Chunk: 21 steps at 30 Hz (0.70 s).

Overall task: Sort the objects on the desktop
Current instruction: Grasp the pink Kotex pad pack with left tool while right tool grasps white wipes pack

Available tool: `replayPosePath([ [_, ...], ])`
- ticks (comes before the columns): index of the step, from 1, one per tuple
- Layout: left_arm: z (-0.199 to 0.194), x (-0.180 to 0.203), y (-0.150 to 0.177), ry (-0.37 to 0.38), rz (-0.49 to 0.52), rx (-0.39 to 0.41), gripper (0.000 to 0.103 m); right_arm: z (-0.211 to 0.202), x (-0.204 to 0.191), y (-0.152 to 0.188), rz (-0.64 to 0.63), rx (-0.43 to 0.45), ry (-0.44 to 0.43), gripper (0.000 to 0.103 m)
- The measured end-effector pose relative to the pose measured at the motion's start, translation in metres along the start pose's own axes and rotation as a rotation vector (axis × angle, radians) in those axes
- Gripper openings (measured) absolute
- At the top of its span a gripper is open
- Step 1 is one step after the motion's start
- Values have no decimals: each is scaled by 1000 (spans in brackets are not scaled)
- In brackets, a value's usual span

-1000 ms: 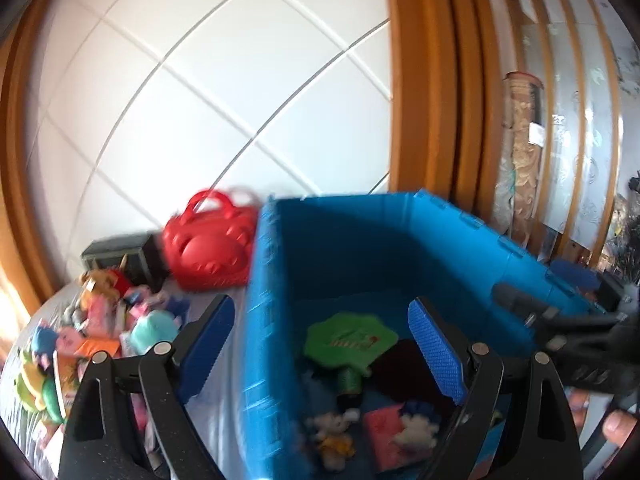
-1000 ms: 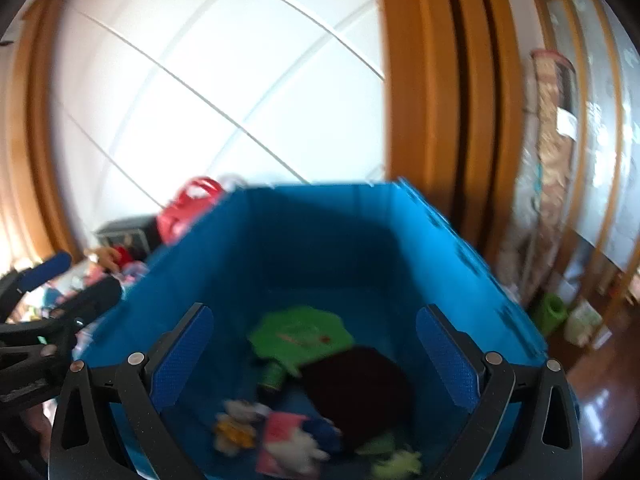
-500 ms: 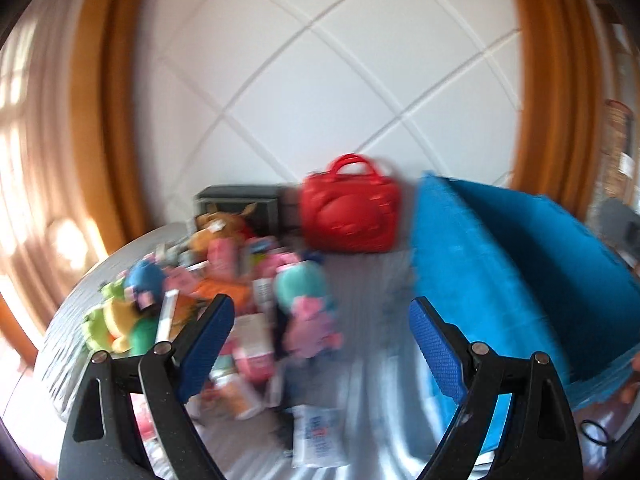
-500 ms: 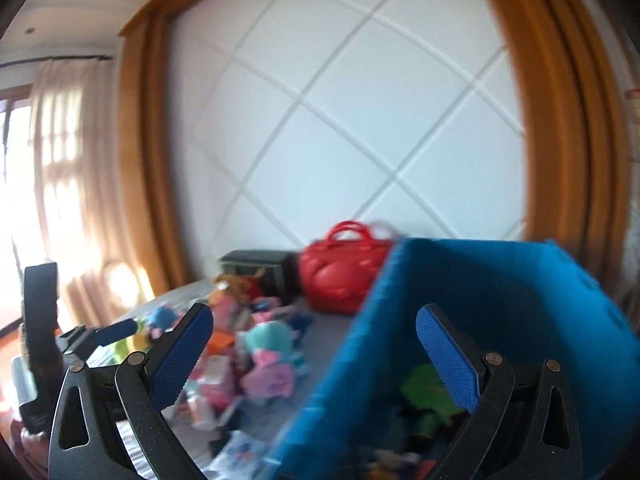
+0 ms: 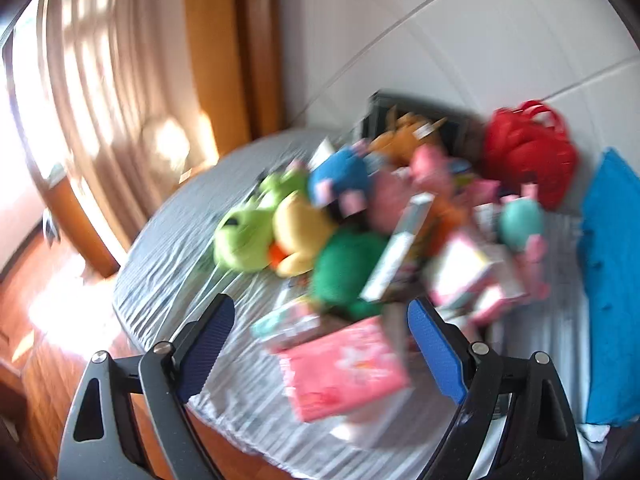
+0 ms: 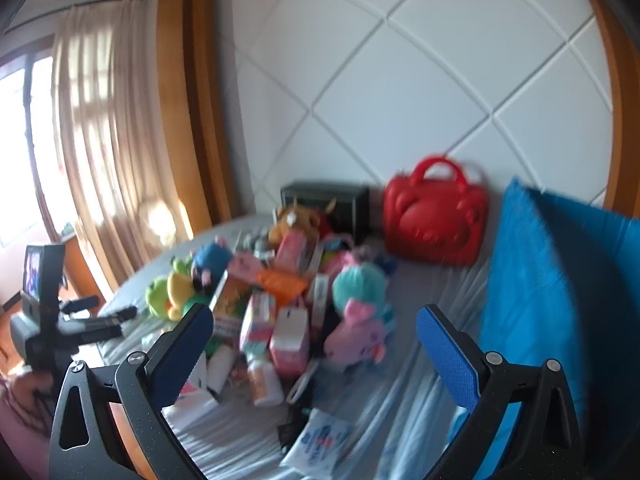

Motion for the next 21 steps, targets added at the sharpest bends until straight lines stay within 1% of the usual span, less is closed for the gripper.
replayPosePath([
  [2, 23, -21, 0, 14, -31, -45, 89, 16, -4, 11, 16, -46, 10, 103],
  [3, 43, -32, -1, 16, -52, -89, 89, 26, -6, 20, 31, -79, 17, 103],
  [5, 64, -40, -2, 45, -67, -135, 89, 41, -7, 34, 53, -129, 29, 103],
  [6, 82, -43, -3, 62, -70, -168, 89, 46, -7, 40, 62, -148, 39, 103],
  [9, 116, -39, 2, 112, -62, -236, 89, 64, -5, 60, 91, -217, 80, 103],
  [12, 147, -31, 16, 152, -34, -321, 89, 78, -1, 79, 127, -285, 112, 103],
  [14, 161, -31, 29, 137, 5, -363, 89, 86, 1, 91, 138, -322, 136, 103],
  [16, 169, -39, 44, 117, 37, -393, 89, 92, 1, 101, 145, -350, 148, 103],
  [18, 170, -49, 54, 133, 34, -408, 89, 98, 1, 108, 154, -375, 152, 103],
  [20, 170, -59, 65, 125, 39, -423, 89, 108, 2, 120, 167, -408, 154, 103],
  [21, 169, -63, 72, 120, 62, -433, 89, 112, 2, 124, 171, -421, 156, 103],
])
Point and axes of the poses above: each gripper's, at about its wrist camera, not at the fingertips, and z roughly the way its jaws point, x to its right, y to its underside, the point moved 4 cm from there along z, roughly the way its jaws point, and after that the axes turned 5 degrees about x, right-handed, at the moved point
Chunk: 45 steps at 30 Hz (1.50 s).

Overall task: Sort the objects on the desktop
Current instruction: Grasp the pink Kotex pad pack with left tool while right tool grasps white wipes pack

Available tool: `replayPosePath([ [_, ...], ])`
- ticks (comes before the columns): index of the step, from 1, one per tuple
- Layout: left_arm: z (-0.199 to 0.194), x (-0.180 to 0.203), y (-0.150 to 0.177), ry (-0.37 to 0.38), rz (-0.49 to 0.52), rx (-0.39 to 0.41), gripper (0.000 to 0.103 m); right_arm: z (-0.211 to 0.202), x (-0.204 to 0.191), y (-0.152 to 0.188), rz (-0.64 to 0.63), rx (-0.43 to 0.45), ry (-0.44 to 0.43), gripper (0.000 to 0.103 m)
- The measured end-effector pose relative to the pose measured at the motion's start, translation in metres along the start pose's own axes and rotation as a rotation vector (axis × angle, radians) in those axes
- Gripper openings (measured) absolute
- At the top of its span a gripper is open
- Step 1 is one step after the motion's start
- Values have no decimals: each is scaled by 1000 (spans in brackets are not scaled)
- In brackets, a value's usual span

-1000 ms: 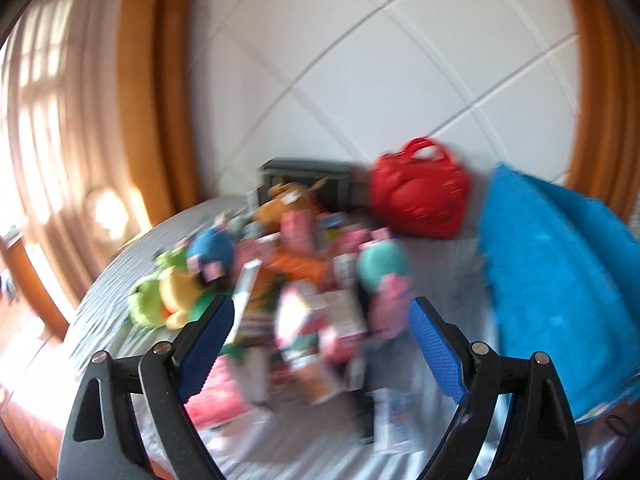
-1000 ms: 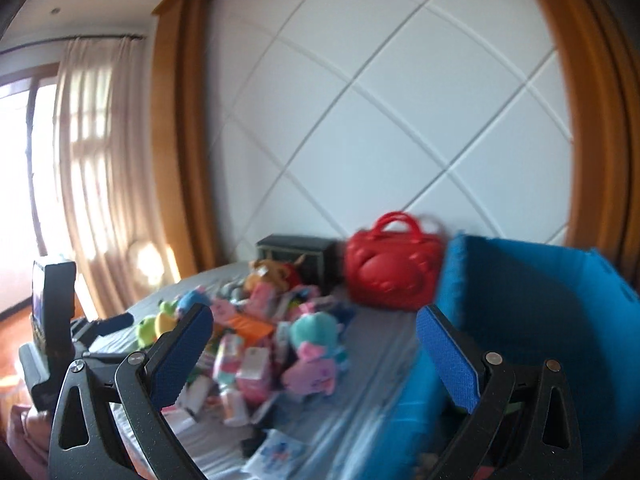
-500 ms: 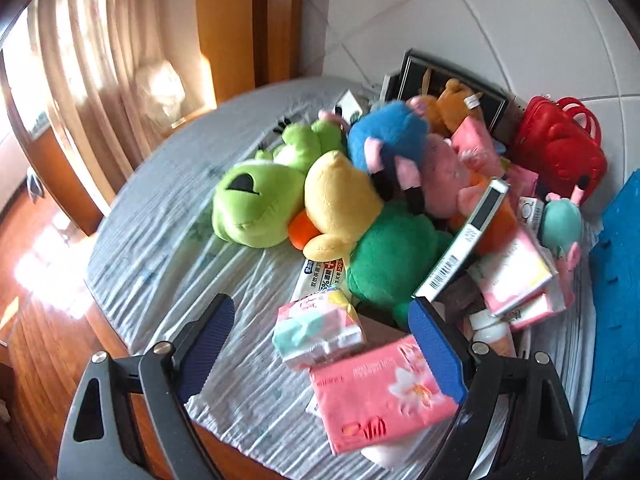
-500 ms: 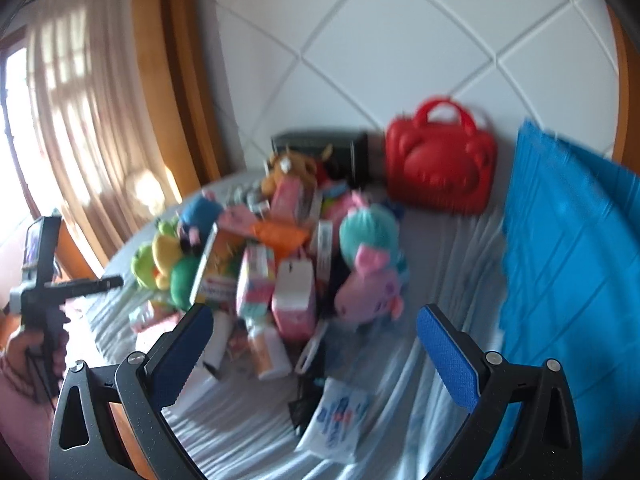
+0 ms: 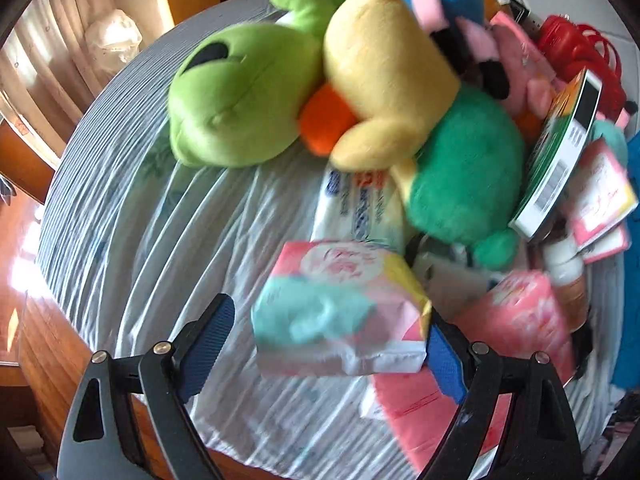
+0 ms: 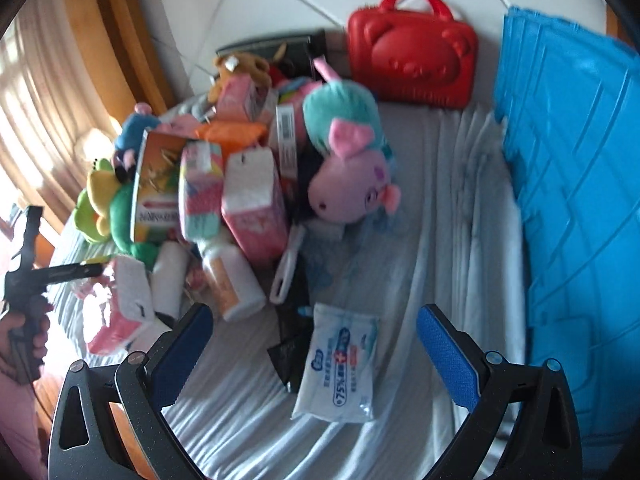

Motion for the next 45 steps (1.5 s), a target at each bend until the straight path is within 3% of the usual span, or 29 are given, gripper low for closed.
replayPosePath([
  [4, 2, -5, 16, -40, 55, -17, 89, 14, 3, 9, 16, -48, 5, 103],
  [11, -22, -7, 16, -50, 103, 37, 89, 34, 18, 27, 46, -127, 47, 103],
  [16, 5, -7, 26, -30, 117, -46, 89, 45, 29, 39, 72, -185, 83, 103],
  [20, 17, -8, 30, 14, 97, -63, 89, 60, 36, 50, 76, -255, 134, 103],
  [22, 25, -12, 30, -24, 97, -76, 89, 72, 39, 56, 102, -292, 119, 103],
  [27, 30, -20, 36, 42, 30, -81, 89, 88, 40, 69, 132, -357, 85, 103],
  [29, 26, -22, 41, 76, 12, -72, 72, 87, 42, 69, 135, -364, 84, 103],
  [31, 22, -25, 46, 59, 1, -64, 71, 85, 42, 70, 136, -377, 54, 96],
  [33, 17, -29, 49, 49, -2, -51, 70, 80, 43, 69, 161, -372, 6, 71],
  [34, 13, -31, 52, 43, -12, -46, 70, 78, 43, 68, 164, -368, -2, 64],
  [36, 3, -35, 54, 30, -27, -20, 69, 74, 47, 68, 119, -367, 62, 51],
  [40, -32, -35, 51, -7, -29, 72, 69, 75, 51, 73, 80, -378, 96, 48],
  [43, -69, -24, 47, -21, 0, 165, 69, 60, 44, 66, 47, -328, 107, 42],
  [45, -88, -16, 22, -23, 32, 234, 69, 42, 36, 54, 7, -267, 108, 41],
])
Point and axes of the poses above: each gripper's, at about its wrist camera, not at the fingertips, and z roughly the way its jaws point, x to its right, y to its underside, the point moved 4 cm from there along z, roughly the way its jaws point, and after that the axes turned 5 degrees about x, right-handed, at the moved point
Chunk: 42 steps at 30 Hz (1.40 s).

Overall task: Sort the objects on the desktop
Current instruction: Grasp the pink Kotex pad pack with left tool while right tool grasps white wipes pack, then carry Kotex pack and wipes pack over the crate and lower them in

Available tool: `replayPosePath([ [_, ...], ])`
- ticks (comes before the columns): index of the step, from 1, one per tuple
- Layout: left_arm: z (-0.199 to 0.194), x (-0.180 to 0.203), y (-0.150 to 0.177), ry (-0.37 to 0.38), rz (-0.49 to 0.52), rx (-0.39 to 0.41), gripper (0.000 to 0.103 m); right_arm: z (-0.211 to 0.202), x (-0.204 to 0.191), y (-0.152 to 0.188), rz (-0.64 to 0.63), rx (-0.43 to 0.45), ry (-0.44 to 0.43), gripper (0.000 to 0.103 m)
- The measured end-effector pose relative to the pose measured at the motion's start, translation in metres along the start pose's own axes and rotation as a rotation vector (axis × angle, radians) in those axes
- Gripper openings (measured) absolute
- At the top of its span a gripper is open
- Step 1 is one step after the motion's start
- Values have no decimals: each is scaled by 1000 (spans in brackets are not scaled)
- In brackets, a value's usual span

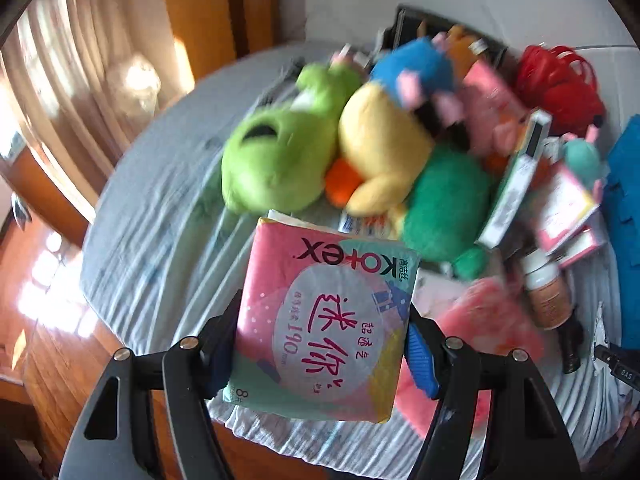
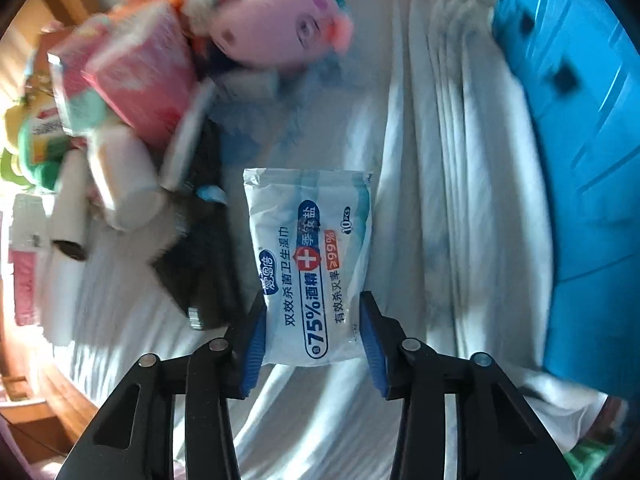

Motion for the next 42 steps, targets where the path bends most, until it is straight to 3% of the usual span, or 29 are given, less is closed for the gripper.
replayPosePath([
  [2, -19, 6, -21, 12, 27, 61, 70, -25, -4, -8, -33, 68, 11, 41],
  [7, -52, 78, -53, 76, 133, 217, 70, -112, -7, -29, -63, 295, 1, 41],
  [15, -136, 226, -83, 304, 249, 378, 69, -233, 21, -66, -56, 618, 98, 41],
  [20, -177, 314, -84, 441, 331, 441, 69, -285, 64, -50, -16, 734, 186, 41],
  [31, -243, 506, -59, 613, 518, 514, 69, -330, 206, -18, 131, 781, 398, 41],
  [39, -265, 612, -29, 661, 622, 480, 69, -333, 305, 0, 199, 743, 553, 41],
  [42, -268, 641, -14, 659, 664, 467, 69, -325, 331, 7, 222, 722, 553, 41],
])
Point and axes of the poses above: each gripper's, at about its wrist camera, not at the fingertips, and z roughly the way its jaws point, x to its right, y to its underside, the point moved 4 cm from there along z, roughly the way its jaws point, and after that the axes turned 5 degrees about x, right-handed, at the moved point
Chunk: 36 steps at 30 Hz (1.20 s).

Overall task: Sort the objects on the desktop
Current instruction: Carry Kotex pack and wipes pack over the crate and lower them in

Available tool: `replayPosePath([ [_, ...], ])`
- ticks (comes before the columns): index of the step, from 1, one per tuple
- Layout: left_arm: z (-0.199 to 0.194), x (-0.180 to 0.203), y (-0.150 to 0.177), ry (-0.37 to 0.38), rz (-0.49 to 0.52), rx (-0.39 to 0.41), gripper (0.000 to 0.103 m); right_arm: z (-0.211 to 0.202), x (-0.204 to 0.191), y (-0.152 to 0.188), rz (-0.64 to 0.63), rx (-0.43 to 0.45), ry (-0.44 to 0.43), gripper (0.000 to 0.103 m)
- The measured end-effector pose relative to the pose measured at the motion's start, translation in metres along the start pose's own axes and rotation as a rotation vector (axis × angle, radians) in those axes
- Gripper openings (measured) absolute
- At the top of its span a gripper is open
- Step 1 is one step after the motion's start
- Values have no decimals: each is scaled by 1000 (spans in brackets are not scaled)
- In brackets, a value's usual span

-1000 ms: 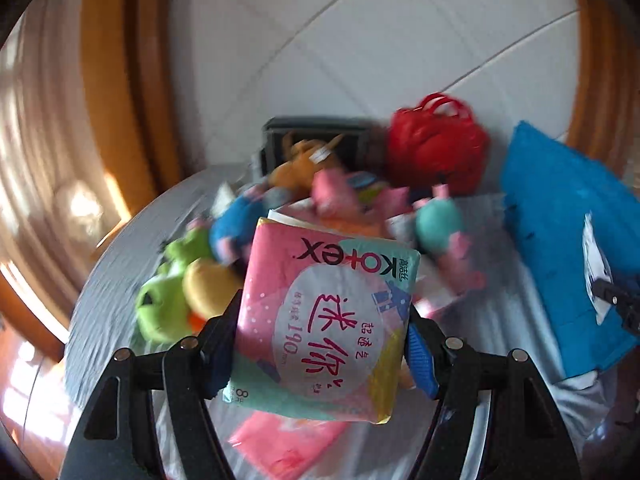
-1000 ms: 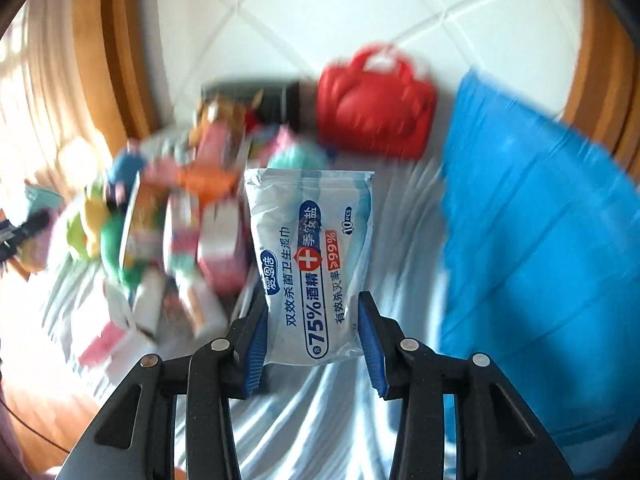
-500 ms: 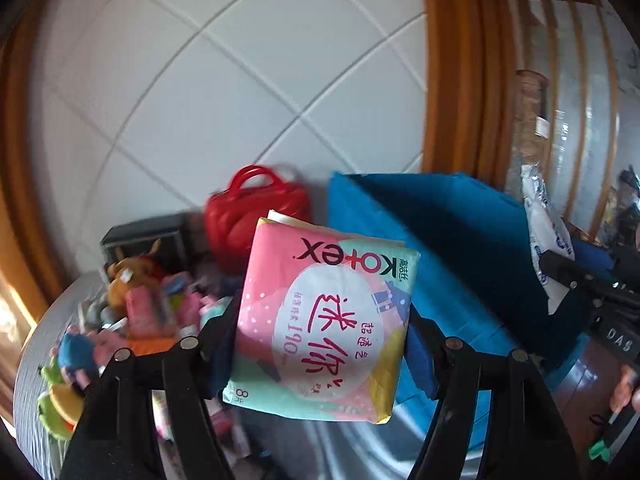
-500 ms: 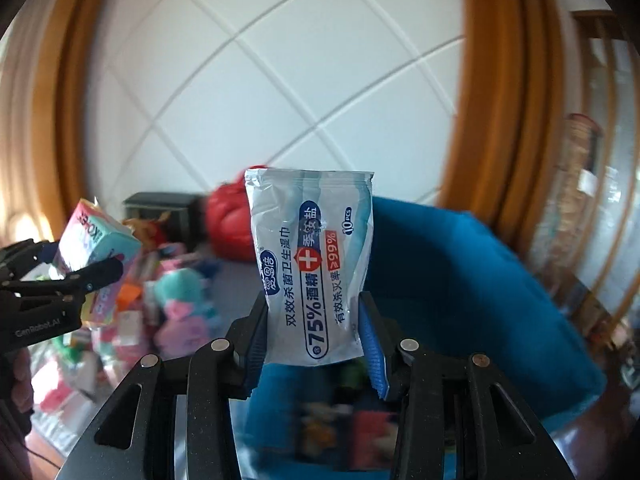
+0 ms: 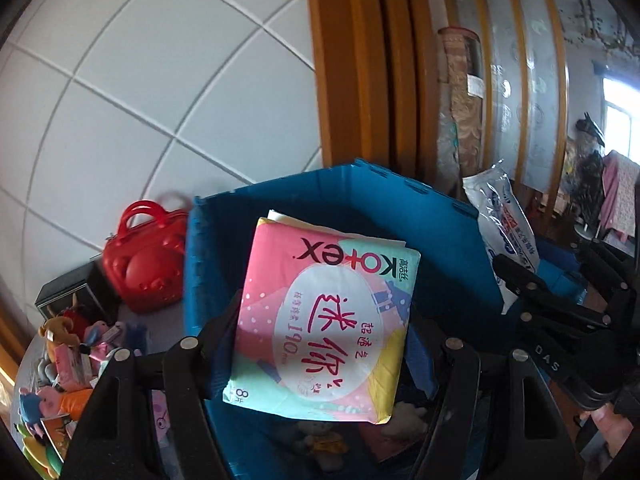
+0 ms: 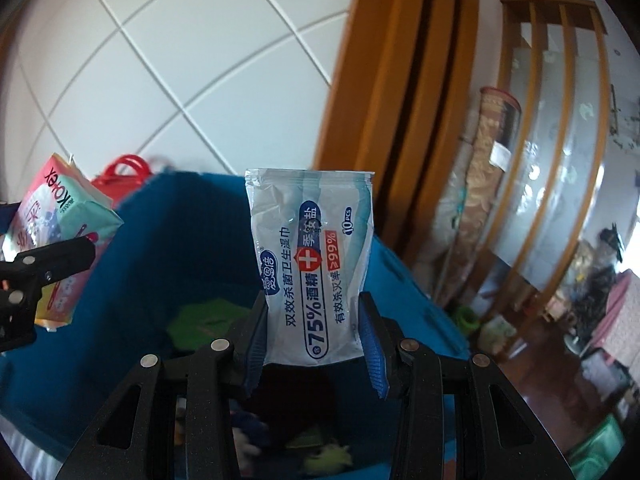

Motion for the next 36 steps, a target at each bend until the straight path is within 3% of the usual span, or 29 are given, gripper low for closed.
replayPosePath([
  [6, 29, 29, 2, -5, 17, -55, 69, 26, 19, 14, 18, -39, -17, 41],
  [15, 37, 22, 6, -48, -20, -87, 69, 51, 28, 16, 31, -45, -68, 42],
  [24, 47, 16, 14, -14, -64, -163, 71, 53, 26, 20, 38, -68, -84, 43],
  [36, 45, 15, 15, -3, -67, -164, 71, 52, 20, 20, -1, -65, -85, 47],
])
Point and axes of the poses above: each gripper's, at about its wrist camera, not at the fingertips, and z roughly the way its jaws point, x to its right, y to its underside, the point moved 4 cm from there along z, roughly the way its jaws point, and after that the axes turned 5 degrees about x, right-handed, at the moved point
